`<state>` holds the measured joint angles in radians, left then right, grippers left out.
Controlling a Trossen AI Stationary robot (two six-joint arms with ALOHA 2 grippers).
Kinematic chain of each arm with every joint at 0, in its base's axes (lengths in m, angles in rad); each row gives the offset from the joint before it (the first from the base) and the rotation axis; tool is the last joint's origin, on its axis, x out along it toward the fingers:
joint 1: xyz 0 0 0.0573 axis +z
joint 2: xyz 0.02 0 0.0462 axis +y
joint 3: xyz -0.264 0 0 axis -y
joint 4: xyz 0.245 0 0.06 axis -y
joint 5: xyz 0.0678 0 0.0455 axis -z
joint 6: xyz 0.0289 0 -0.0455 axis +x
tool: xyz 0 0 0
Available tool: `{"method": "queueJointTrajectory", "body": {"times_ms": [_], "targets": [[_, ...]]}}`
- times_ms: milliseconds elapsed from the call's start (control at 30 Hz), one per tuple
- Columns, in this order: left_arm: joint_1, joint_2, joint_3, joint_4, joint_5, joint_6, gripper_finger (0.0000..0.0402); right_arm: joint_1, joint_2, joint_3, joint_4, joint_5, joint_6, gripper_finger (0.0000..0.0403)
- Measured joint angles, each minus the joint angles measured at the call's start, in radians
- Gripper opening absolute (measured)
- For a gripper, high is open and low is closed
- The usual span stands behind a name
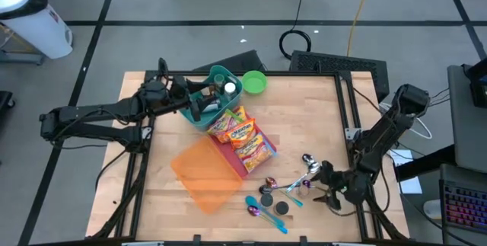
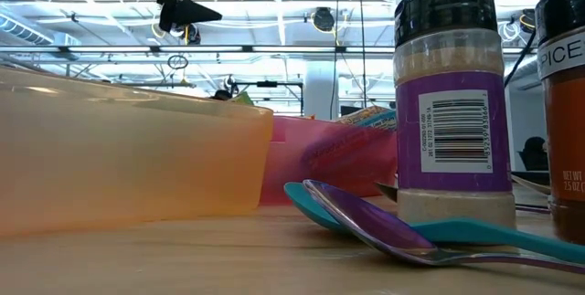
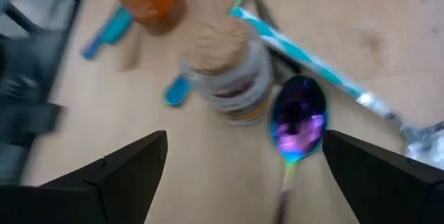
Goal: Pick & Place Food Item
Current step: Put the brown seasoning bottle into the green bin
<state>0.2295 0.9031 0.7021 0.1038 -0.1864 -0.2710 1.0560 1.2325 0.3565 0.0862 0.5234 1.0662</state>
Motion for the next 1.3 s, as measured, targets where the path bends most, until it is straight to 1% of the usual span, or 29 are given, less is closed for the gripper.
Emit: {"method": "queueJointTrajectory", "body": {"times_ms": [167, 400, 533, 633, 700, 800, 1033, 1167, 1233, 1300], "targets": [[0.000, 0.000, 0.000, 0.004, 0.000, 0.000, 0.0324, -0.030, 0.094, -0.036, 0.123, 0.031, -0.129, 0.0377], [0.000, 0.000, 0.000, 0.005, -0.001, 0.003, 0.0324, -0.056, 0.216, -0.047, 0.354, 0.035, -0.305, 0.0377], [0.000, 0.000, 0.000, 0.005, -0.002, 0.003, 0.0324, -0.066, 0.282, -0.047, 0.426, 0.071, -0.376, 0.0376], [0.000, 0.000, 0.000, 0.005, -0.002, 0.003, 0.0324, -0.068, 0.302, -0.047, 0.454, 0.083, -0.403, 0.0364], [0.000, 0.000, 0.000, 0.005, -0.003, 0.002, 0.0324, -0.069, 0.303, -0.047, 0.465, 0.098, -0.423, 0.0344], [0.000, 0.000, 0.000, 0.006, -0.004, 0.002, 0.0324, -0.069, 0.303, -0.047, 0.471, 0.133, -0.431, 0.0303], [0.000, 0.000, 0.000, 0.006, -0.005, 0.002, 0.0324, -0.069, 0.303, -0.047, 0.471, 0.128, -0.432, 0.0186], [0.000, 0.000, 0.000, 0.006, -0.005, 0.002, 0.0324, -0.069, 0.296, -0.047, 0.486, 0.128, -0.459, 0.0119], [0.000, 0.000, 0.000, 0.006, -0.005, 0.002, 0.0324, -0.069, 0.292, -0.047, 0.504, 0.128, -0.461, 0.0093], [0.000, 0.000, 0.000, 0.006, -0.005, 0.002, 0.0324, -0.068, 0.292, -0.047, 0.515, 0.127, -0.454, 0.0076]]}}
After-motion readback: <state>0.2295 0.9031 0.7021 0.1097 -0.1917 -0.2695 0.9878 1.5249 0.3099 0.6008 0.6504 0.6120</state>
